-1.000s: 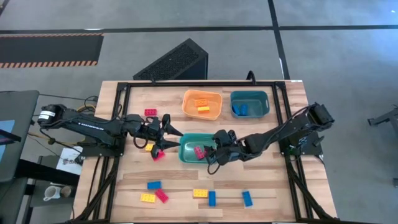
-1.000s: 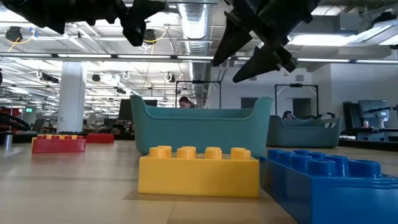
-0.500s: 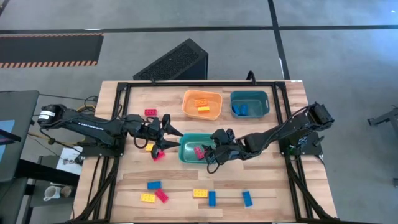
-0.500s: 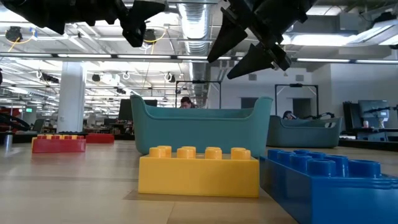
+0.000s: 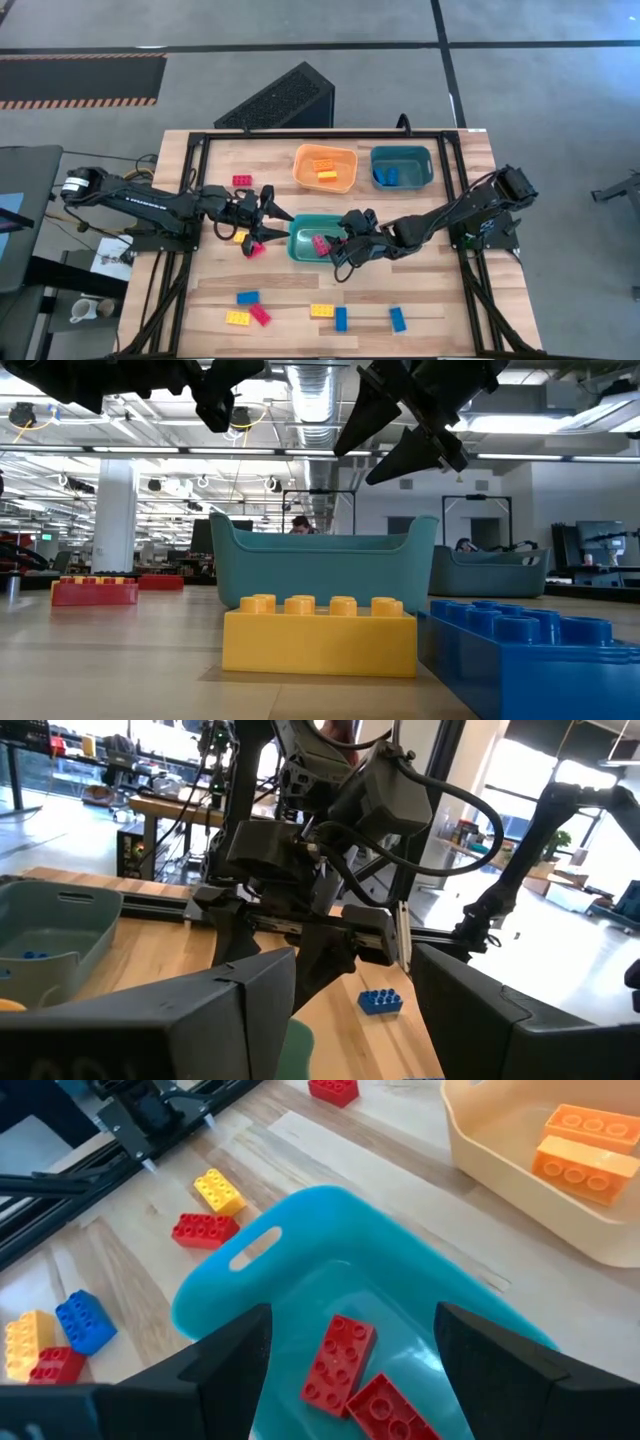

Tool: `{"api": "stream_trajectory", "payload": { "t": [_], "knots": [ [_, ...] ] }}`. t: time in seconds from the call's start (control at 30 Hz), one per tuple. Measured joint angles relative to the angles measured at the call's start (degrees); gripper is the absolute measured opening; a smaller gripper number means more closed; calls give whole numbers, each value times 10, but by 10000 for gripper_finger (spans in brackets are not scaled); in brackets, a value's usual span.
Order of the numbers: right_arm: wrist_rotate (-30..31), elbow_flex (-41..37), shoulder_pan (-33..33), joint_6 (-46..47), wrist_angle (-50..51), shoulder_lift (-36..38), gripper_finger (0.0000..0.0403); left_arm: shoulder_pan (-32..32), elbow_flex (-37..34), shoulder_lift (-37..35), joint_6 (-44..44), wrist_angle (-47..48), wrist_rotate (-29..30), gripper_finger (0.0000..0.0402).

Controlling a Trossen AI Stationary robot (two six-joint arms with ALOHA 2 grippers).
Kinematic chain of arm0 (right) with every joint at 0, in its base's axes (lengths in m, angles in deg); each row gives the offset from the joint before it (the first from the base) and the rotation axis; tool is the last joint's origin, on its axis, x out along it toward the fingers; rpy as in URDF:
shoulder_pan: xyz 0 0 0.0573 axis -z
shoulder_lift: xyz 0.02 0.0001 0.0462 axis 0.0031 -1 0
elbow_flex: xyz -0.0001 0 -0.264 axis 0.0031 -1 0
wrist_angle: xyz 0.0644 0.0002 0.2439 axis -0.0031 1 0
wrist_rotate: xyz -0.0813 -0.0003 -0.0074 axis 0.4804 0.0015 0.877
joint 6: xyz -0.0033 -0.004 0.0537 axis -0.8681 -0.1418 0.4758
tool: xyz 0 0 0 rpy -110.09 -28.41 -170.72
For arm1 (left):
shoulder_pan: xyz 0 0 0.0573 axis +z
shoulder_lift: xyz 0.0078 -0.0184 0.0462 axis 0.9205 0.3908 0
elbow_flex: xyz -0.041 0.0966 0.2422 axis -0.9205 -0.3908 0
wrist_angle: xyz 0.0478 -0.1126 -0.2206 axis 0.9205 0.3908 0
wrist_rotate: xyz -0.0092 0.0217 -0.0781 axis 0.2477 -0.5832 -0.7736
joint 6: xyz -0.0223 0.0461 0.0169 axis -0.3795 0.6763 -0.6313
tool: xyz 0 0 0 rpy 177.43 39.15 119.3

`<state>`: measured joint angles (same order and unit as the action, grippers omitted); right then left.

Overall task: Sort & place blocks by color
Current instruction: Put the yellow game piece into the yellow bin

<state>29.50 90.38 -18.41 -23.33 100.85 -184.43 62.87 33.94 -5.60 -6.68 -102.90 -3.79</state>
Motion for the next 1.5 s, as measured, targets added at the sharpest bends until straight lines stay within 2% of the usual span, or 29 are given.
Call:
{"api": "stream_trajectory", "payload": {
  "t": [0.6, 1.3, 1.5],
  "knots": [
    [7, 0, 10, -15, -1, 0, 302, -2, 0, 0, 0, 4, 1, 187],
    [14, 0, 14, -43, -52, 0, 302, -11, 0, 0, 14, 2, 5, 187],
    [14, 0, 15, -65, -73, 0, 302, -11, 0, 0, 16, 2, 32, 187]
  ]
}}
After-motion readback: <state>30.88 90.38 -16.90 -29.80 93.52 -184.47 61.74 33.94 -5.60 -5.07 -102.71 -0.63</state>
